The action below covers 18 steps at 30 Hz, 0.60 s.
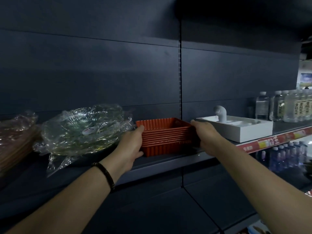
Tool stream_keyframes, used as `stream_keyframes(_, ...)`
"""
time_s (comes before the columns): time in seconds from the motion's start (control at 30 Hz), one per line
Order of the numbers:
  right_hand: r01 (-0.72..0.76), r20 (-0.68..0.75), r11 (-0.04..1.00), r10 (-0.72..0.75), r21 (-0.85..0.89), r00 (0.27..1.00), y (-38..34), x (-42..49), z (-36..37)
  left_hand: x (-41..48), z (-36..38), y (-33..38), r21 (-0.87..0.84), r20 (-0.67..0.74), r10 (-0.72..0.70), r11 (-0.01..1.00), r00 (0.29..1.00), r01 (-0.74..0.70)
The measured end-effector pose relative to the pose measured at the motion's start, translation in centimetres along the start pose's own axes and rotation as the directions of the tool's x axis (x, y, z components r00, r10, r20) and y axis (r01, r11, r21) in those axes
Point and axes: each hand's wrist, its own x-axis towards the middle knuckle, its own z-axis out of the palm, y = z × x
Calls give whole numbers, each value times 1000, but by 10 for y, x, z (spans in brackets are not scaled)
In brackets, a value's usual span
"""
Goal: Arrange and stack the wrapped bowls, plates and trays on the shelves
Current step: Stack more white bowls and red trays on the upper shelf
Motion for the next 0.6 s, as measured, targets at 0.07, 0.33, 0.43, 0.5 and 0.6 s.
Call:
stream_keyframes(0.07,-3,39,1000,2,12,999,-3,1,-7,-6,0,-1,-11,26,33,999,999,-32)
stream_keyframes(0.33,1,147,1000,-5,26,989,-3,-17,-27,-24,10,-12,16,16,169,985,985,-170)
stream_keyframes(0.43,11,223,1000,-5,-25,975,-2,-23,-27,-27,11,-11,-77,-22,148,986,989,-149)
stream_keyframes(0.5,44,234,998,-33,-41,972,-3,-29,-24,-32,11,-10,-126,-28,155,980,988,-157)
stream_keyframes(0.6,63,236,997,-52,-38,970,-4,-35,-27,-38,12,-17,-169,-26,153,973,988,-155)
